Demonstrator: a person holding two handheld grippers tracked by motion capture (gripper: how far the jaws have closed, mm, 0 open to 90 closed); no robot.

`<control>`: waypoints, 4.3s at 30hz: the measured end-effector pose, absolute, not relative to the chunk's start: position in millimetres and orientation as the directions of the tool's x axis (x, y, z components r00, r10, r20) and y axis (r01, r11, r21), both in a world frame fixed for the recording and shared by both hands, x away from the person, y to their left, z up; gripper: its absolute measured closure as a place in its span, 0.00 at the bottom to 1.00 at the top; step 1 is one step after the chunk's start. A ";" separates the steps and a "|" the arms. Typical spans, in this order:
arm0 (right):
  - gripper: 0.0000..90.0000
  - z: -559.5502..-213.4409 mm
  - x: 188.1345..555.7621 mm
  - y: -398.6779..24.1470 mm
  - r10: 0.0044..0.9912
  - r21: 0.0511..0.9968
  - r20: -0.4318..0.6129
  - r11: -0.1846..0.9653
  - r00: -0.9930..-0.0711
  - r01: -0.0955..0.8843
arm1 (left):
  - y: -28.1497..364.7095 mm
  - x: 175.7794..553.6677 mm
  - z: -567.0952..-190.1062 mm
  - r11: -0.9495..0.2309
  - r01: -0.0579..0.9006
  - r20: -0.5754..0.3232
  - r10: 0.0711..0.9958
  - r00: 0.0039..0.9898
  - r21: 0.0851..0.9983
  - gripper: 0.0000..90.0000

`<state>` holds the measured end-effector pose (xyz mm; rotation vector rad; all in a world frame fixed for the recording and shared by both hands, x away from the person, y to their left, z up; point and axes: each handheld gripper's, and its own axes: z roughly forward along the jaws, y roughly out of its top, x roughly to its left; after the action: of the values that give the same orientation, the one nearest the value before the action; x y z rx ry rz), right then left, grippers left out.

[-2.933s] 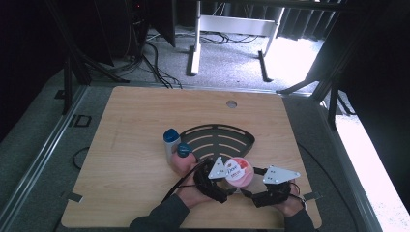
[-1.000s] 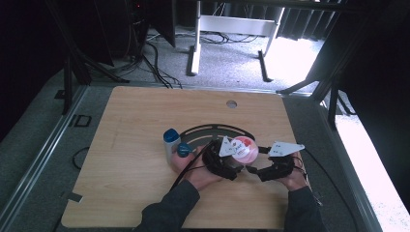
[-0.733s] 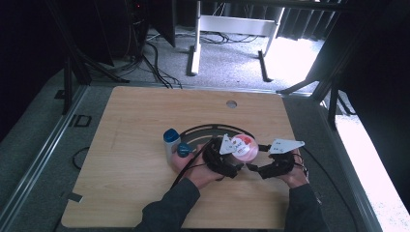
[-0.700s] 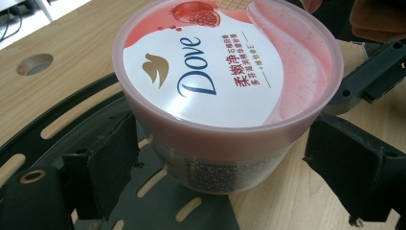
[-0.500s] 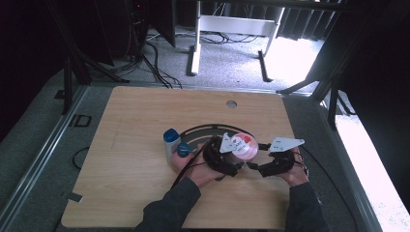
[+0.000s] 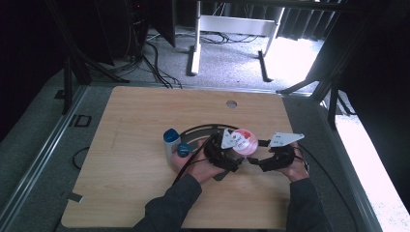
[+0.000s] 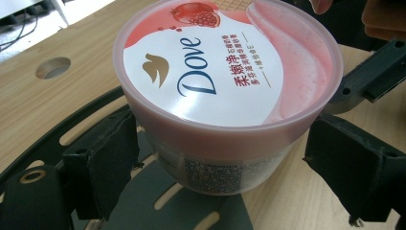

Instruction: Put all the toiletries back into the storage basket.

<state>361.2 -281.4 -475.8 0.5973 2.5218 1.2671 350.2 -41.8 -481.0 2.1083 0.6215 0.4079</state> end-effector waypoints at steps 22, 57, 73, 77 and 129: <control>0.26 -479.7 387.6 -283.5 0.476 0.797 -0.012 0.536 -0.880 0.279 | -48.7 369.8 -486.8 -0.475 0.322 0.045 0.612 0.790 0.819 0.13; 0.35 -490.7 420.4 -279.8 0.509 0.735 0.020 0.576 -0.861 0.357 | -57.3 396.3 -506.8 -0.451 0.383 0.039 0.686 0.727 0.806 0.13; 0.35 -505.0 427.0 -280.0 0.525 0.701 0.047 0.589 -0.850 0.403 | -68.5 403.7 -526.9 -0.512 0.423 0.068 0.693 0.718 0.748 0.14; 0.35 -505.7 427.4 -279.9 0.526 0.693 0.044 0.596 -0.849 0.405 | -68.6 404.1 -527.0 -0.513 0.425 0.064 0.689 0.722 0.746 0.14; 0.33 -532.6 411.9 -293.2 0.591 0.640 0.101 0.578 -0.801 0.507 | -61.3 372.1 -511.6 -0.514 0.397 0.047 0.653 0.756 0.761 0.45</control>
<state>411.9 -293.2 -532.6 0.9366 2.6791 1.0268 372.1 -61.3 -511.6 2.1752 0.7821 0.4228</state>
